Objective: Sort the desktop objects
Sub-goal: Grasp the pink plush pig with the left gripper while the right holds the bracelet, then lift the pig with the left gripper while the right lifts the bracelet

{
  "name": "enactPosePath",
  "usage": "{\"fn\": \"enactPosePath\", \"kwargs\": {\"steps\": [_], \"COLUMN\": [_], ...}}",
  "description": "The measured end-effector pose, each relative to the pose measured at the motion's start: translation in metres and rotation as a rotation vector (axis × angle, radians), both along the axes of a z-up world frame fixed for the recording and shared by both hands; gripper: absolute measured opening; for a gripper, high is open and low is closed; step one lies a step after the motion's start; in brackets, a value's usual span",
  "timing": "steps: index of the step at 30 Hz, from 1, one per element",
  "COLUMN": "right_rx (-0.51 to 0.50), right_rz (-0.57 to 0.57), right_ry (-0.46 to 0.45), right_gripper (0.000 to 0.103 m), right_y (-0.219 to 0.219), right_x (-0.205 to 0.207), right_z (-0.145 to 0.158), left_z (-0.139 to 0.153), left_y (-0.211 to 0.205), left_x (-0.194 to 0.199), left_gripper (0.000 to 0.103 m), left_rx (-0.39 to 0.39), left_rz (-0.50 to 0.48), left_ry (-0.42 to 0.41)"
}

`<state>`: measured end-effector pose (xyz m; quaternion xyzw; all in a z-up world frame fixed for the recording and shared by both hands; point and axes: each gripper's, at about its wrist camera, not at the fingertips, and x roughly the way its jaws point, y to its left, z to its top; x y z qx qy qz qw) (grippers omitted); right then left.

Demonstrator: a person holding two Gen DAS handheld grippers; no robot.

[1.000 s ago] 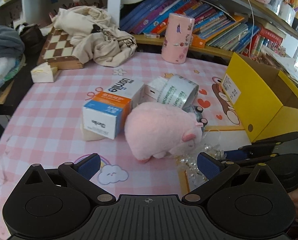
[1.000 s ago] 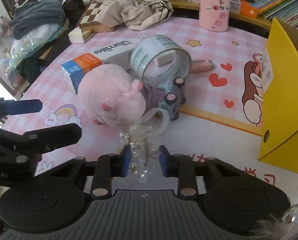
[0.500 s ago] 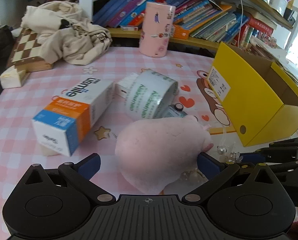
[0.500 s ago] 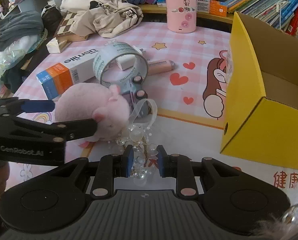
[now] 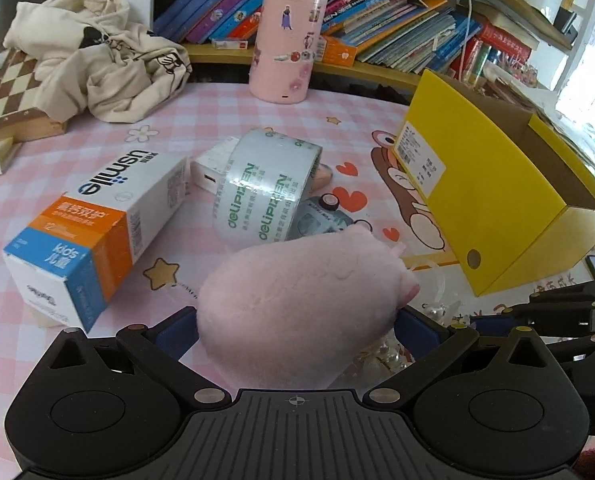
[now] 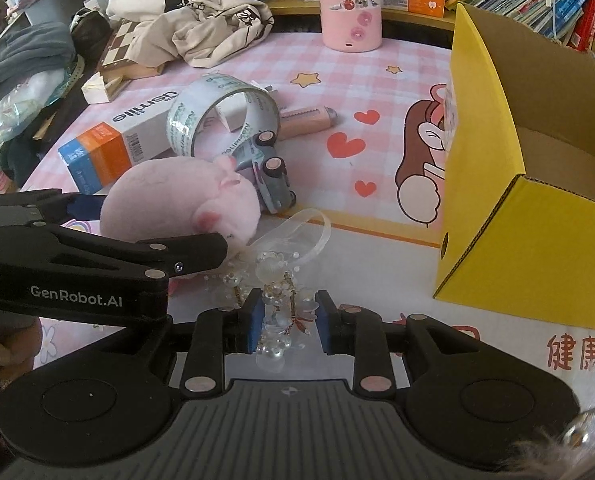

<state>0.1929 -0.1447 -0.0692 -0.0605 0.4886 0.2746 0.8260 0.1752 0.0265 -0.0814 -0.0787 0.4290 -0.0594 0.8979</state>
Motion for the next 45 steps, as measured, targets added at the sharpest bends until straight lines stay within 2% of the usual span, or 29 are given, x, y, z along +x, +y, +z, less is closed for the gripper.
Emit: {"fn": "enactPosePath", "kwargs": {"steps": [2, 6, 9, 14, 23, 30, 36, 45], "right_rx": [-0.002, -0.005, 0.003, 0.019, 0.054, 0.081, 0.092, 0.089], "right_rz": [-0.001, 0.002, 0.005, 0.004, -0.085, -0.131, -0.12, -0.123], "right_ry": [0.006, 0.006, -0.001, -0.028, -0.086, -0.112, -0.148, -0.188], "right_gripper": [0.028, 0.028, 0.025, 0.024, 0.023, 0.023, 0.023, 0.023], "right_y": [0.0, 0.002, 0.003, 0.004, -0.008, -0.012, -0.009, -0.012], "right_x": [0.0, -0.002, -0.004, -0.012, -0.029, -0.046, -0.068, -0.101], "right_z": [-0.001, 0.0, 0.003, 0.011, 0.028, 0.039, 0.051, 0.062], "left_z": [-0.002, 0.001, 0.007, 0.024, 0.051, 0.063, 0.07, 0.075], "left_y": [0.0, 0.001, 0.005, 0.01, 0.028, 0.037, 0.043, 0.04], "left_x": [0.001, -0.002, -0.008, -0.027, -0.067, -0.093, -0.116, -0.144], "left_gripper": [0.102, 0.09, 0.086, 0.086, 0.086, 0.086, 0.086, 0.086], "left_rx": [-0.009, -0.04, -0.054, -0.053, -0.035, -0.025, -0.026, -0.04], "left_rz": [-0.01, -0.025, -0.025, -0.008, 0.071, 0.104, 0.124, 0.108], "left_ry": [-0.004, -0.011, -0.022, -0.074, -0.155, -0.193, -0.221, -0.248]}}
